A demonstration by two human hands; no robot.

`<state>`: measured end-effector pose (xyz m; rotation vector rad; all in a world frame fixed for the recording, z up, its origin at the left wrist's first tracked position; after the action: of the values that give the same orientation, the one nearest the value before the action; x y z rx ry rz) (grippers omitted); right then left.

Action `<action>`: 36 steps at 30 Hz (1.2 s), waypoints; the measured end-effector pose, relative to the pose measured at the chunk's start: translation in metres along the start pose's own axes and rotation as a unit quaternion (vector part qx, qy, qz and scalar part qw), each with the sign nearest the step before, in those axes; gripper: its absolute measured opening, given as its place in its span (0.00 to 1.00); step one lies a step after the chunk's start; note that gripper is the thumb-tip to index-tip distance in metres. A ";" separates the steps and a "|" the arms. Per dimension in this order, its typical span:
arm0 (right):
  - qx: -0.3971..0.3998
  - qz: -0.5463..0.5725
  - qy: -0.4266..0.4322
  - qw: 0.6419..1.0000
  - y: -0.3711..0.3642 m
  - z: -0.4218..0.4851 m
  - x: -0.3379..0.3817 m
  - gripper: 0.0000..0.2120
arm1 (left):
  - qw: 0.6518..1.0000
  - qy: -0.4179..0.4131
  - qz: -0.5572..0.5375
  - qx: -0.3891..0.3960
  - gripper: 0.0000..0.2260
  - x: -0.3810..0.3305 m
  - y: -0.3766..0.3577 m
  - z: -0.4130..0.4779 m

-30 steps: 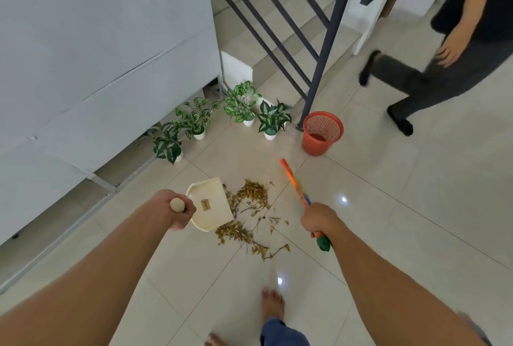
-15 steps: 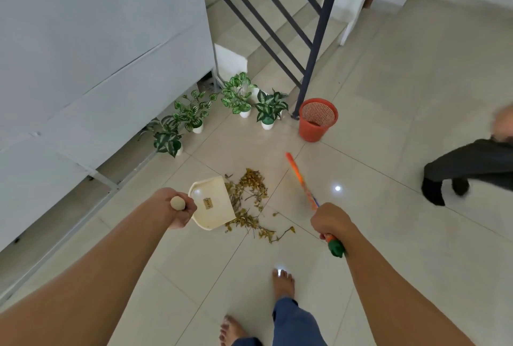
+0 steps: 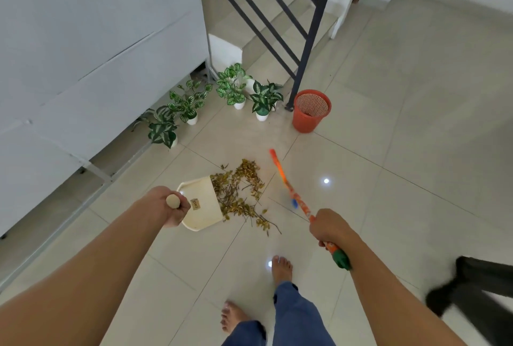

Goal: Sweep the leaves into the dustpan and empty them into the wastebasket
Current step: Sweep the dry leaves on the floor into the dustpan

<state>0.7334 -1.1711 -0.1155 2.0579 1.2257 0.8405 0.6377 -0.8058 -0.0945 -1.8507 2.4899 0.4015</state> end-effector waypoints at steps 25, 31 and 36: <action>0.080 0.248 -0.108 0.959 -0.021 0.008 0.031 0.06 | 0.999 0.004 -0.052 -0.011 0.08 -0.007 0.013 -0.014; 0.086 0.123 -0.030 0.988 0.020 0.025 0.057 0.09 | 0.995 0.014 -0.098 0.001 0.08 -0.014 0.011 -0.014; 0.086 -0.039 0.147 0.985 0.054 0.036 0.122 0.10 | 0.990 0.015 -0.141 0.005 0.05 -0.015 0.005 -0.013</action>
<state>0.8349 -1.0888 -0.0715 2.0551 1.5766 1.0607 0.6391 -0.7930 -0.0782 -2.1760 2.1930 0.3518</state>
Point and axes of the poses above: each hand's wrist, its own z-axis towards the middle knuckle, its own y-axis out of the back of the hand, x = y × z, the point moved 9 cm from there along z, towards the middle knuckle, and after that the axes turned 11 degrees about -x, right-handed, at the moved point
